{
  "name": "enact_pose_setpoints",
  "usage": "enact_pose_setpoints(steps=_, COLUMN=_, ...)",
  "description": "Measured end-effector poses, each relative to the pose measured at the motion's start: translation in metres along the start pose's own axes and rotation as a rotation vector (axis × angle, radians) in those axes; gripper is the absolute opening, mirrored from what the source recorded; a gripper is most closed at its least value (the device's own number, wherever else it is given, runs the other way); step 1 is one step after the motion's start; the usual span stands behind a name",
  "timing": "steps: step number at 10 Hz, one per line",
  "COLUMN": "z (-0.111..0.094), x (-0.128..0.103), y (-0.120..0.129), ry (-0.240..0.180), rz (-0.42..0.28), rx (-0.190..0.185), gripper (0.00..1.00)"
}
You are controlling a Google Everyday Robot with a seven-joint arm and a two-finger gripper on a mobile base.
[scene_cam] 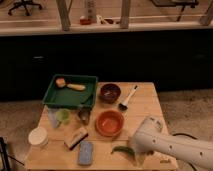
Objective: Place pepper in purple bowl
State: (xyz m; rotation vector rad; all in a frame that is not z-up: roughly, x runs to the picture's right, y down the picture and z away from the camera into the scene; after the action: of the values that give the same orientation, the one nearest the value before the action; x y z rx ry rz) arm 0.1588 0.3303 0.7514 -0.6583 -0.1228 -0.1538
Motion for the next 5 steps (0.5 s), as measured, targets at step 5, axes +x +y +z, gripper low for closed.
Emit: enact_pose_setpoints(steps=5, z=0.0064, x=-0.0046, y=-0.0072, ry=0.005, rz=-0.022, rx=-0.040, gripper=0.33)
